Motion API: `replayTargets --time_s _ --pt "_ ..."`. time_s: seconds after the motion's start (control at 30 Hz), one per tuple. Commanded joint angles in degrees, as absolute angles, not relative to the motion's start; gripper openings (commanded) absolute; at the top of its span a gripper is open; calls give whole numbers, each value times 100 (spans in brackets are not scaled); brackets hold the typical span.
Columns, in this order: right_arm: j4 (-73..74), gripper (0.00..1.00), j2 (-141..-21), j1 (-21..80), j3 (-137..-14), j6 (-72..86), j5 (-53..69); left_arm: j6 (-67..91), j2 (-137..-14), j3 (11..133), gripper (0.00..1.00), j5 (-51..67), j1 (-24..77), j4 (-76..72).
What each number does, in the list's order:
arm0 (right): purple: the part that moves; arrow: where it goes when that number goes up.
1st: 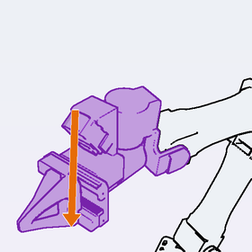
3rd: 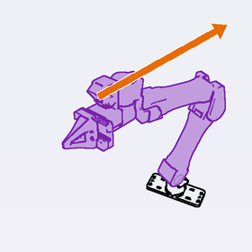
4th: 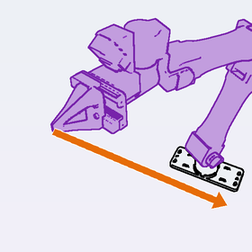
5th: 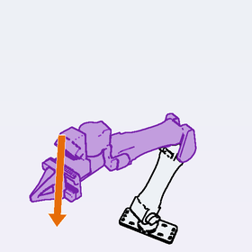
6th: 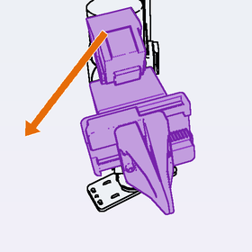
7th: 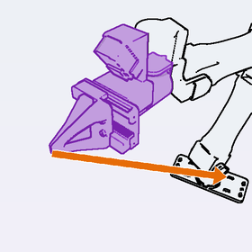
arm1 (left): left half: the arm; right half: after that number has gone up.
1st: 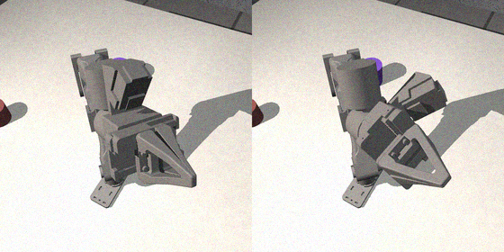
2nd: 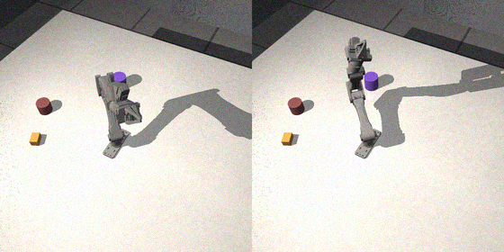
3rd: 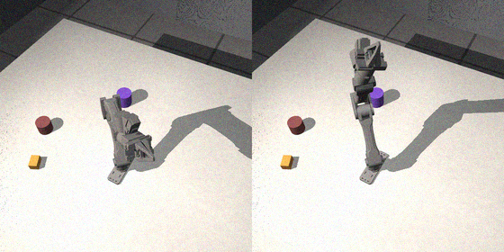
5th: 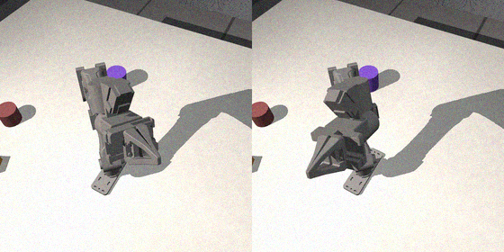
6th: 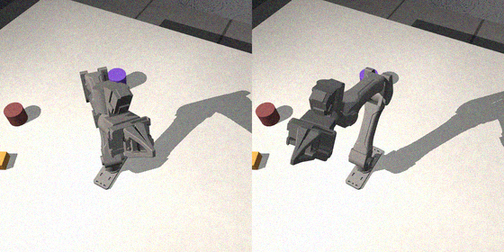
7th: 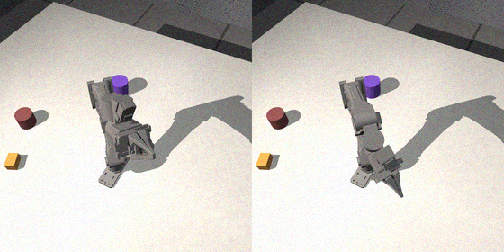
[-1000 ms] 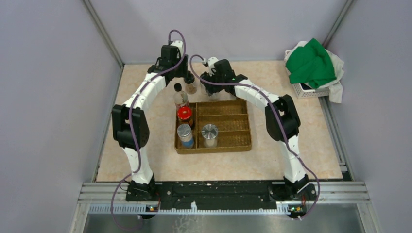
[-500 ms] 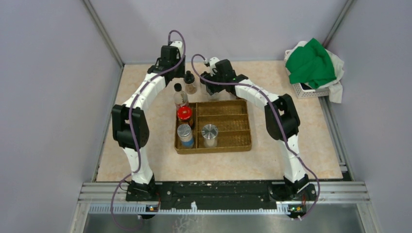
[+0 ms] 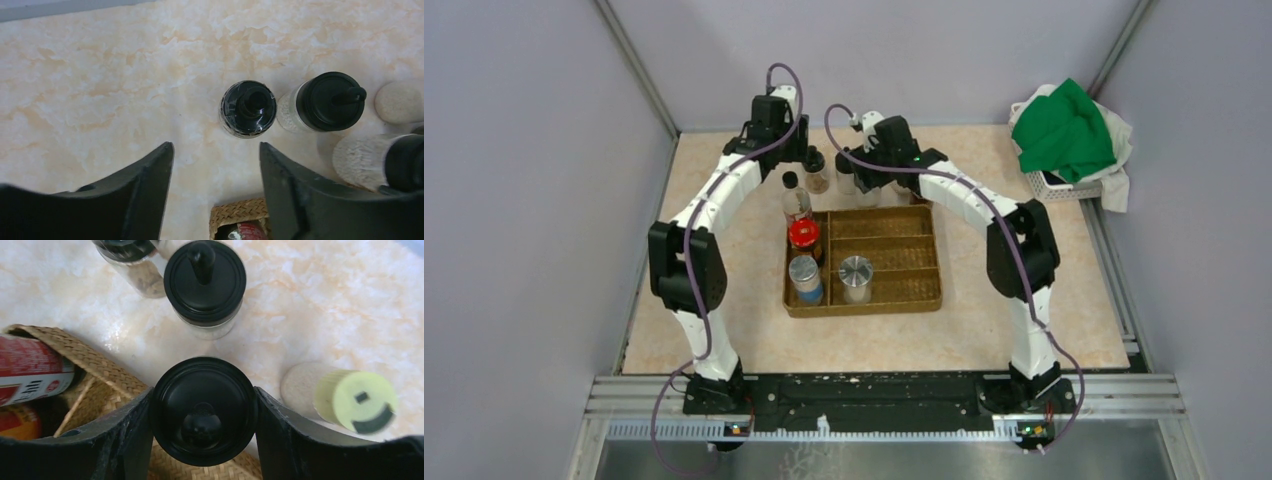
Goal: Organize the condiment bottles
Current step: Pick up the bottle from the center of the board, then place the bottle in the storage box.
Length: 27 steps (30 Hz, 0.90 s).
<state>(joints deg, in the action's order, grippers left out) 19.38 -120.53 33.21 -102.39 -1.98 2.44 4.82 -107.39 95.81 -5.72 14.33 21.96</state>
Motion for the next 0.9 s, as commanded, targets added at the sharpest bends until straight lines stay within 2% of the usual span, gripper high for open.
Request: replayTargets --time_s 0.0,0.1,0.37,0.53,0.87 --pt "1700 37 -10906 3318 -10217 -284 112 576 -10217 9441 79 -721 1414 2125" --pt "1847 37 -10609 3360 -10114 -322 39 580 -10076 9358 98 -760 1415 2135" --pt "2110 37 -9843 3679 -9415 -334 -117 589 -9798 9252 99 -852 1415 2262" --pt "1918 37 -9420 4084 -8530 -144 -132 639 -9667 9158 99 -861 1415 2282" --pt "1689 36 -9107 4920 -7708 131 -330 652 -9594 9108 99 -852 1415 2293"
